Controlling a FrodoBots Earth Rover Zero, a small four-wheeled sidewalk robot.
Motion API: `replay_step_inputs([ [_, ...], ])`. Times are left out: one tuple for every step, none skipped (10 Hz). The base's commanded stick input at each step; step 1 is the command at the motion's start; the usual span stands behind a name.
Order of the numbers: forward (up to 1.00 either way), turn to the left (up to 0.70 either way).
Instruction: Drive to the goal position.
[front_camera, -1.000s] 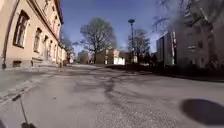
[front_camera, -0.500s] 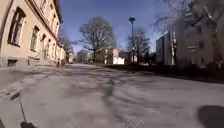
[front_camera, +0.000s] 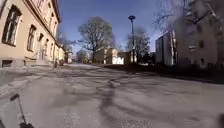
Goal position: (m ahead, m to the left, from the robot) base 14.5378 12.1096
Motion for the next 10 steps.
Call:
replay_step_inputs([
  [0.85, 0.0],
  [0.85, 0.0],
  [0.85, 0.0],
  [0.85, 0.0],
  [0.85, 0.0],
  [0.85, 0.13],
  [0.85, 0.34],
  [0.85, 0.34],
  [0.85, 0.34],
  [0.85, 0.34],
])
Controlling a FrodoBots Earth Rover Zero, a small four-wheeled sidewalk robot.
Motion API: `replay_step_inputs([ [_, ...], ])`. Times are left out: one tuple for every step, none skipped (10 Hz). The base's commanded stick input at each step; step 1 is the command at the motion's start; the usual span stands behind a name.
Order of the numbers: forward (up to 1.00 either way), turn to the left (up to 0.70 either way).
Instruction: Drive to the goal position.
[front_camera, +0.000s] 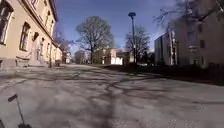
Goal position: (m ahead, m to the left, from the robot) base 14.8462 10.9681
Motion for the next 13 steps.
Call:
replay_step_inputs([
  [0.85, 0.34],
  [0.85, 0.34],
  [0.85, 0.3],
  [0.85, 0.1],
  [0.85, 0.0],
  [0.85, 0.0],
  [0.85, 0.0],
  [0.85, 0.0],
  [0.85, 0.0],
  [0.85, 0.0],
  [0.85, 0.0],
  [0.85, 0.0],
  [0.85, 0.0],
])
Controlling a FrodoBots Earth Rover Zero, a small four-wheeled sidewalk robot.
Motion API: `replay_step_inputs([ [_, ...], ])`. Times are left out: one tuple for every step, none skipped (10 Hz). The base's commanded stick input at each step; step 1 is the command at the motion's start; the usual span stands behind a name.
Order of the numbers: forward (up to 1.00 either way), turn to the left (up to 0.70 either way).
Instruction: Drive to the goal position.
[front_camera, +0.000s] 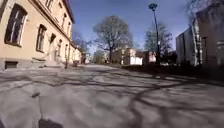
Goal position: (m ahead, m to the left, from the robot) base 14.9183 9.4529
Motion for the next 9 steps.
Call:
replay_step_inputs([
  [0.85, 0.0],
  [0.85, 0.0],
  [0.85, 0.0],
  [0.85, 0.0],
  [0.85, 0.0],
  [0.85, 0.0],
  [0.85, 0.0],
  [0.85, 0.0],
  [0.85, 0.0],
])
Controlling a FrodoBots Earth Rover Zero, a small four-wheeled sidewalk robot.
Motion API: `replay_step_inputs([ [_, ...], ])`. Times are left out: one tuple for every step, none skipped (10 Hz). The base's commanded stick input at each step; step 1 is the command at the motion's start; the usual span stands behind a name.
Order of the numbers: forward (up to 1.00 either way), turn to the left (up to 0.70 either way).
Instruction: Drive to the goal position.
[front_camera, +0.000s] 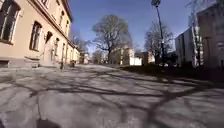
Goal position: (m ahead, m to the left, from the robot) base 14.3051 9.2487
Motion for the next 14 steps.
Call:
replay_step_inputs([
  [0.85, 0.0],
  [0.85, 0.0],
  [0.85, 0.0],
  [0.85, 0.0],
  [0.85, 0.01],
  [0.85, 0.34],
  [0.85, 0.34],
  [0.85, 0.34],
  [0.85, 0.14],
  [0.85, 0.0],
  [0.85, 0.0],
  [0.85, 0.0],
  [0.85, 0.0],
  [0.85, 0.0],
])
